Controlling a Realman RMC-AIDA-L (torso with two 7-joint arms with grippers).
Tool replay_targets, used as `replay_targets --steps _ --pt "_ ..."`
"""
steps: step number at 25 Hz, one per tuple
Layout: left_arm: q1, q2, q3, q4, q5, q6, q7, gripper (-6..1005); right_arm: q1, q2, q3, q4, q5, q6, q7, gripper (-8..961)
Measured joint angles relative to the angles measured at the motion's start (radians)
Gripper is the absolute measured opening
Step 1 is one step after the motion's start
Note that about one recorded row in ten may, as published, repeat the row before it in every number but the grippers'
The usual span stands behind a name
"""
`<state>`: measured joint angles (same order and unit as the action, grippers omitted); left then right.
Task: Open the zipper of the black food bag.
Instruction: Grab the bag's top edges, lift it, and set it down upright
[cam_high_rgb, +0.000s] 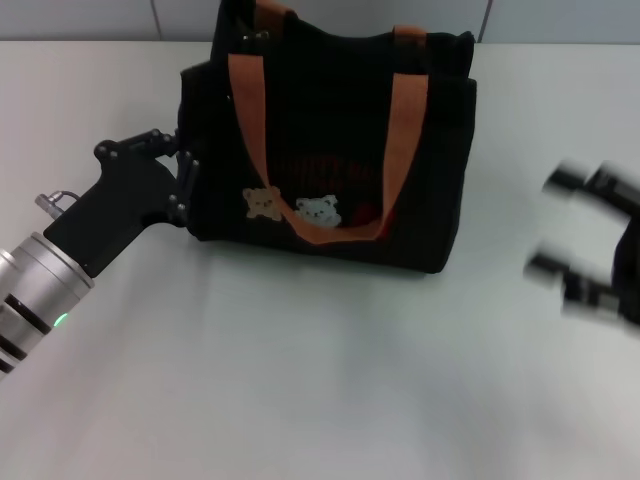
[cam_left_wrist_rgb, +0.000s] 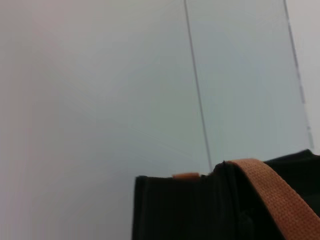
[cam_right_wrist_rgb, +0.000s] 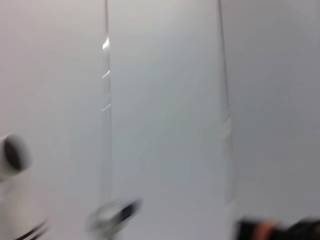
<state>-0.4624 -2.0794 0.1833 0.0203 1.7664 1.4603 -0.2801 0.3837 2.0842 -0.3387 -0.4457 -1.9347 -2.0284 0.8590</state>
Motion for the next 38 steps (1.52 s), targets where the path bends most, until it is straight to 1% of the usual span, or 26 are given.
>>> replay_targets --steps 1,2,5,6,7,9,10,11,12,15,16,17,18,20,21,23,26,27,28,29,30,31,32,34,35,38 --pt "0.0 0.0 -0.025 -0.022 0.0 0.006 0.051 134 0.0 0.0 0.001 0.058 0.154 0.047 -0.018 839" --pt "0.0 0.0 -0.025 -0.022 0.0 0.006 0.051 126 0.0 0.0 0.001 0.058 0.154 0.047 -0.018 839" --pt "-0.002 0.0 -0.032 -0.035 -0.001 0.028 0.079 101 0.014 0.002 0.002 0.185 0.387 0.113 -0.123 839" --pt "-0.005 0.0 -0.033 -0.042 -0.001 0.044 0.08 93 0.045 0.002 0.002 0.273 0.518 0.162 -0.211 839" --pt "-0.005 0.0 -0.033 -0.042 -0.001 0.044 0.08 93 0.045 0.002 0.002 0.273 0.518 0.162 -0.211 839" --pt "-0.006 0.0 -0.033 -0.049 -0.001 0.07 0.084 92 0.088 0.002 0.0 0.325 0.576 0.225 -0.256 839" --pt "-0.006 -0.001 -0.035 -0.051 0.0 0.094 0.094 92 0.113 0.002 -0.003 0.34 0.586 0.267 -0.27 839" --pt "-0.006 -0.001 -0.038 -0.053 0.0 0.135 0.123 92 0.161 0.003 -0.009 0.354 0.587 0.37 -0.286 839" --pt "-0.006 -0.001 -0.038 -0.053 0.0 0.135 0.123 92 0.161 0.003 -0.009 0.354 0.587 0.37 -0.286 839" --pt "-0.019 0.001 -0.04 -0.055 0.001 0.158 0.147 91 0.219 0.004 -0.001 0.372 0.594 0.463 -0.301 839" --pt "-0.032 0.001 -0.04 -0.054 0.005 0.158 0.148 91 0.255 0.005 0.004 0.378 0.603 0.497 -0.303 839" --pt "-0.032 0.001 -0.04 -0.054 0.005 0.158 0.148 91 0.255 0.005 0.004 0.378 0.603 0.497 -0.303 839" --pt "-0.036 0.001 -0.039 -0.055 0.006 0.159 0.15 90 0.273 0.005 0.004 0.38 0.605 0.52 -0.303 839" --pt "-0.045 -0.001 -0.037 -0.056 0.011 0.161 0.153 90 0.315 0.005 -0.003 0.381 0.603 0.595 -0.303 839" --pt "-0.051 -0.001 -0.036 -0.058 0.016 0.167 0.155 90 0.344 0.005 -0.02 0.389 0.59 0.659 -0.3 839" --pt "-0.054 -0.001 -0.036 -0.058 0.019 0.175 0.157 89 0.353 0.005 -0.04 0.401 0.579 0.684 -0.295 839" --pt "-0.067 -0.001 -0.031 -0.058 0.026 0.227 0.17 89 0.339 0.005 -0.111 0.448 0.539 0.706 -0.274 839" --pt "-0.071 -0.001 -0.026 -0.058 0.03 0.249 0.176 89 0.292 0.005 -0.148 0.479 0.521 0.703 -0.259 839" --pt "-0.078 -0.001 -0.019 -0.06 0.047 0.292 0.188 88 0.227 0.005 -0.171 0.5 0.516 0.689 -0.256 838" --pt "-0.078 -0.001 -0.019 -0.06 0.047 0.292 0.188 88 0.227 0.005 -0.171 0.5 0.516 0.689 -0.256 837" --pt "-0.086 -0.001 -0.018 -0.061 0.073 0.316 0.192 88 0.172 0.005 -0.181 0.51 0.514 0.668 -0.256 837" --pt "-0.086 -0.001 -0.018 -0.061 0.073 0.316 0.192 88 0.172 0.005 -0.181 0.51 0.514 0.668 -0.256 836" --pt "-0.092 -0.001 -0.018 -0.062 0.087 0.325 0.193 88 0.144 0.005 -0.184 0.518 0.507 0.657 -0.256 835" --pt "-0.105 -0.001 -0.018 -0.072 0.116 0.329 0.204 89 0.121 0.005 -0.185 0.529 0.486 0.643 -0.254 834" --pt "-0.105 -0.001 -0.018 -0.072 0.116 0.329 0.204 89 0.121 0.005 -0.185 0.529 0.486 0.643 -0.254 833" --pt "-0.121 -0.001 -0.018 -0.107 0.176 0.332 0.276 89 0.125 0.004 -0.185 0.539 0.411 0.658 -0.222 832"
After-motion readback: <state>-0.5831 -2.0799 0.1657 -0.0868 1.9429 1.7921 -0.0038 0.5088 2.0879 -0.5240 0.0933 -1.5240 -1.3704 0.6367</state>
